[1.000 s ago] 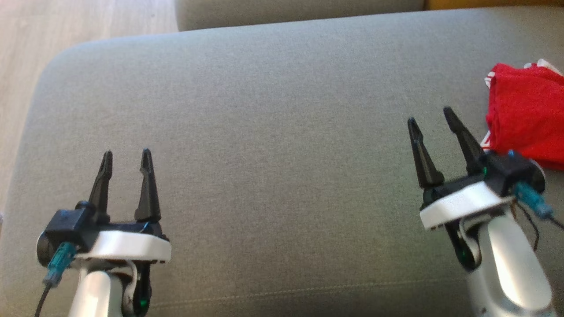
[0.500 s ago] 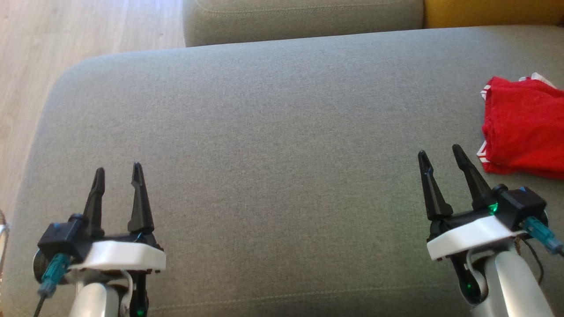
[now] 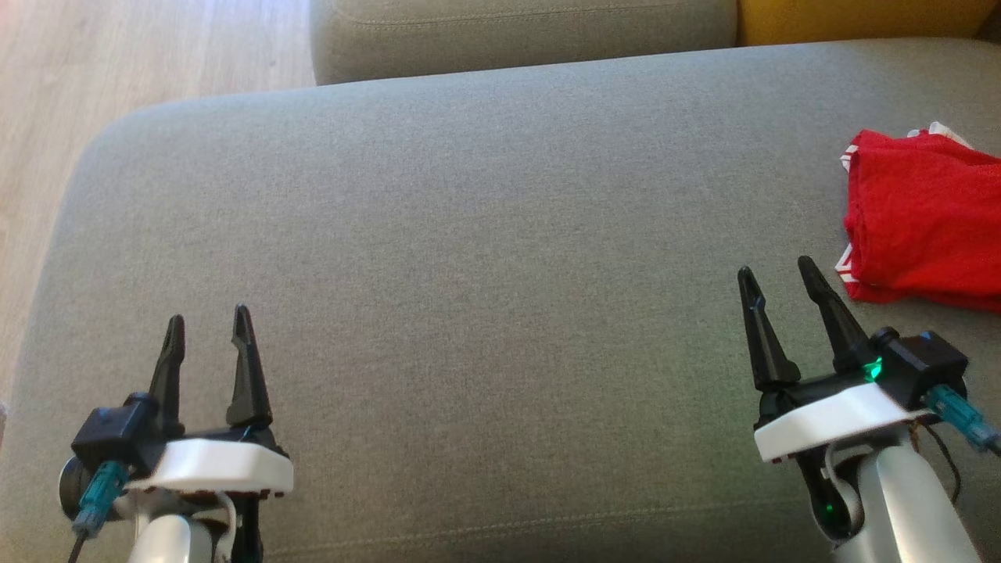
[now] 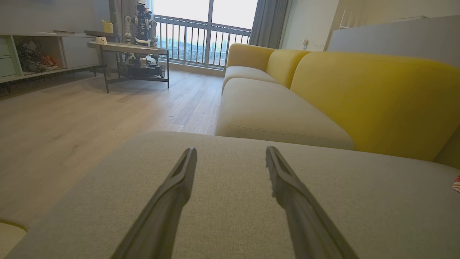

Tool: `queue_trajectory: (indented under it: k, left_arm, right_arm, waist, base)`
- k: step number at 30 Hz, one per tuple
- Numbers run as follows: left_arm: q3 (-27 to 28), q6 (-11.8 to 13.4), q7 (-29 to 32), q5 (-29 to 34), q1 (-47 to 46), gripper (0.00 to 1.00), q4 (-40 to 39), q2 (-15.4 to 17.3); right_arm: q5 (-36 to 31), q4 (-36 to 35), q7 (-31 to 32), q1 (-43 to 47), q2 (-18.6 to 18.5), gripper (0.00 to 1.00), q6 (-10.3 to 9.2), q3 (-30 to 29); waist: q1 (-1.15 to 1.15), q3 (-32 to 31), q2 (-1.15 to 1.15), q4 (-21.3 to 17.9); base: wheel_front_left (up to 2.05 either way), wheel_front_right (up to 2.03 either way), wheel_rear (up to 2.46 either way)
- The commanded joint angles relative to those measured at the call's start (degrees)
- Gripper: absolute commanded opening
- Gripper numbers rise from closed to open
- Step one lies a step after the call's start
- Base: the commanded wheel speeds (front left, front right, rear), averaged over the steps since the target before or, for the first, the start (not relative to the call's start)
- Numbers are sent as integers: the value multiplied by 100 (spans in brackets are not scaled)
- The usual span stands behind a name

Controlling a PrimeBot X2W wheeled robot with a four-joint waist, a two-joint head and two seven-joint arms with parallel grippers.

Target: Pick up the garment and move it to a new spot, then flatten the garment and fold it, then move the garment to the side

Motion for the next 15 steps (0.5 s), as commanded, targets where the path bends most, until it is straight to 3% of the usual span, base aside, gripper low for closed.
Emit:
queue_trajectory:
  k: [1, 15]
  left_arm:
    - [205, 25, -29, 24, -164, 100, -161, 31]
    - [308, -109, -29, -3, -202, 100, -392, 30]
  right_arm:
    - [42, -227, -37, -140, 13, 100, -2, 126]
    - [103, -259, -37, -213, 14, 100, -2, 132]
  waist:
    - [0, 11, 0, -1]
    - [0, 125, 0, -40]
  base:
    - [0, 0, 0]
    - [0, 0, 0]
